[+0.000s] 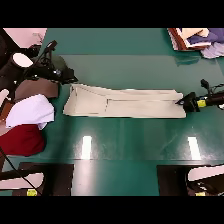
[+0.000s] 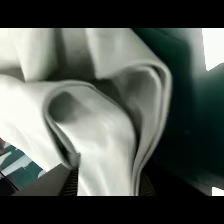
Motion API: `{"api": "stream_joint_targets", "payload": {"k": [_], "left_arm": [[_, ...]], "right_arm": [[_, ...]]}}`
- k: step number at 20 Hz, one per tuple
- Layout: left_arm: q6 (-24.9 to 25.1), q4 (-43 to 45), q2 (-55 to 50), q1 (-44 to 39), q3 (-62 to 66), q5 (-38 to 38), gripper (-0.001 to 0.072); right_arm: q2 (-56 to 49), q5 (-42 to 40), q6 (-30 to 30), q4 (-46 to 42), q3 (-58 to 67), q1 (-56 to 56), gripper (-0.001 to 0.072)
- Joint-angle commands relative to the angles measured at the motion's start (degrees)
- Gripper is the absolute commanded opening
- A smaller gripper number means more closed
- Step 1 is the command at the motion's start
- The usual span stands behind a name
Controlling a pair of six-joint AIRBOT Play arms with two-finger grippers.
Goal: Fold the shirts.
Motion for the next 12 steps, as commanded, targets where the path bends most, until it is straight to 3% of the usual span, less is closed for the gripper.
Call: {"api": "stream_joint_targets", "payload": {"k": [1,3,7,12], "left_arm": [[-0.39,-0.02,-1.05,-3.48,0.07,1.03,0.0024],[-1.92,-0.24,-2.89,-6.34,0.07,4.11,0.0024],[-1.95,-2.19,-9.16,-13.14,3.28,8.35,0.0024],[-3.32,-2.21,-18.99,-21.90,12.81,8.37,0.0024]], "right_arm": [[-0.94,-4.66,-1.64,0.52,0.00,2.99,0.0380],[-0.94,-2.67,-1.66,0.55,2.01,3.45,0.0026],[-0.20,8.50,-0.57,0.50,8.63,4.09,0.0016],[8.09,10.40,6.56,0.66,16.48,8.02,0.0016]]}}
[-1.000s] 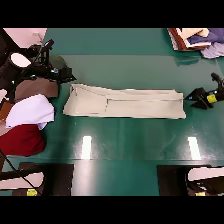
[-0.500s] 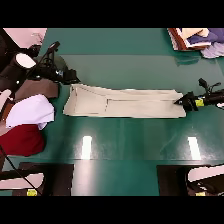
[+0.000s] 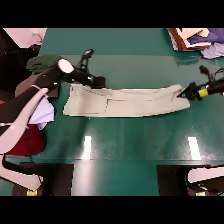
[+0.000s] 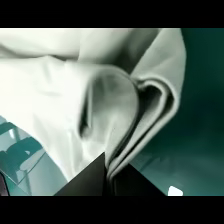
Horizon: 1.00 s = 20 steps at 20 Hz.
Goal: Fold the shirts.
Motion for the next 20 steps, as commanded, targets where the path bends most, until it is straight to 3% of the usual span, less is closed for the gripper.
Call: {"api": "stream_joint_targets", "payload": {"k": [1,8,15,20], "left_arm": [[-1.31,-0.26,-6.58,-6.27,5.92,0.68,0.0024],[-1.90,-0.28,-11.87,-14.40,7.34,1.66,0.0024],[-1.84,0.02,-12.46,-17.70,7.32,2.67,0.0024],[-1.31,0.50,-12.41,-16.13,7.34,-1.22,0.0023]], "right_arm": [[5.84,2.05,5.49,0.46,5.95,3.74,0.0016],[10.38,1.22,12.76,0.48,21.24,16.50,0.0016],[10.38,-3.04,13.29,0.46,27.43,27.82,0.0016],[10.36,-5.49,12.90,0.37,27.39,31.87,0.0016]]}}
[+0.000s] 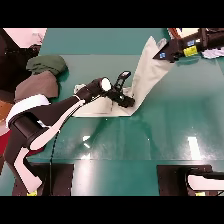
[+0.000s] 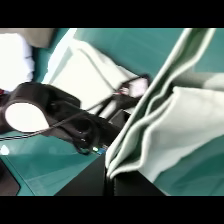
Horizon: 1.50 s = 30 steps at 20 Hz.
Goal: Fold the shirts.
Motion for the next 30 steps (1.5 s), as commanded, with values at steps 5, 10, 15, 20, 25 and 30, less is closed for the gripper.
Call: {"api": "stream_joint_targets", "payload": {"k": [5,10,15,20,25,30], "left_arm": [[0.44,3.28,4.90,7.52,0.02,-6.16,0.0023],[0.52,12.44,16.37,19.47,0.02,-9.79,0.0024],[0.50,15.98,26.77,33.38,0.02,-10.62,0.0024],[0.46,15.91,31.10,41.88,0.02,-12.09,0.0025],[0.55,16.02,31.12,42.58,0.00,-16.55,0.0024],[0.55,15.93,31.12,42.58,-0.04,-18.75,0.0025]], "right_arm": [[0.02,-6.01,-0.48,0.02,0.39,5.73,0.0015],[-2.36,-11.37,-1.09,0.15,0.42,12.44,0.0016],[-12.61,-22.73,-10.43,10.88,0.42,24.87,0.0017],[-22.71,-34.93,-20.57,18.53,0.46,34.29,0.0483],[-19.30,-22.38,-12.76,5.16,0.39,28.17,0.0456],[-13.49,-8.13,-6.25,-6.93,-8.63,14.29,0.0425]]}}
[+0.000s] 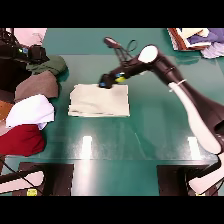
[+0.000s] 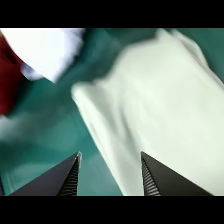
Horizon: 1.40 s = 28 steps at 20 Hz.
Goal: Fold the shirts.
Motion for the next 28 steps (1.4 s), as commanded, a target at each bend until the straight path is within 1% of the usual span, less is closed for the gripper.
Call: {"api": "stream_joint_targets", "payload": {"k": [1,2,3,4,5,7,10,12,17,18,20,22,23,25,28], "left_arm": [[0.07,0.00,0.11,0.24,-0.02,-2.43,0.0025],[0.04,-0.04,0.11,0.24,-0.02,-2.47,0.0024],[0.07,-0.02,0.11,0.24,-0.02,-2.47,0.0025],[0.04,-0.04,0.11,0.24,-0.02,-2.45,0.0025],[0.04,-0.11,0.11,0.20,-0.02,-2.38,0.0025],[0.07,-0.92,0.11,0.20,-0.02,-2.21,0.0024],[0.04,-0.94,0.04,0.20,-0.02,-2.01,0.0025],[0.04,-0.94,-0.22,0.20,-0.02,-2.05,0.0025],[0.07,-1.01,-0.42,0.20,-0.02,-2.03,0.0025],[0.07,-0.98,-0.42,0.20,-0.02,-2.05,0.0025],[0.02,-1.11,-0.42,0.20,-0.02,-2.32,0.0025],[0.04,-2.71,-0.42,0.20,-0.02,-2.36,0.0025],[0.04,-3.54,-0.42,0.20,-0.02,-2.43,0.0025],[0.07,-4.79,-0.42,-0.17,-0.02,-2.45,0.0025],[0.50,-4.76,-0.42,-2.84,-0.02,-2.91,0.0024]], "right_arm": [[4.61,7.72,4.00,-5.90,-9.75,-9.84,0.0426],[6.03,6.80,4.13,-5.14,-14.08,-12.37,0.0427],[7.37,4.96,4.20,-3.98,-18.69,-14.91,0.0451],[8.11,2.82,4.20,-2.05,-22.73,-16.92,0.0615],[8.17,0.96,4.17,0.72,-26.29,-18.84,0.0715],[6.62,-1.73,4.04,6.23,-30.93,-21.18,0.0716],[2.56,-4.79,-0.98,14.78,-33.00,-20.61,0.0712],[-0.96,-5.03,-2.34,17.97,-30.91,-18.10,0.0712],[-10.05,-4.79,-2.32,23.08,-20.24,-10.36,0.0708],[-11.23,-4.76,-2.32,23.10,-18.34,-9.18,0.0684],[-13.07,-4.92,-2.34,22.73,-14.78,-7.67,0.0410],[-13.84,-4.83,-3.52,22.64,-12.11,-7.37,0.0096],[-13.81,-4.74,-4.13,22.62,-11.08,-7.54,0.0016],[-13.51,-2.43,-4.11,22.62,-8.63,-9.03,0.0016],[-9.16,-0.83,-3.54,21.11,-8.17,-14.01,0.0016]]}}
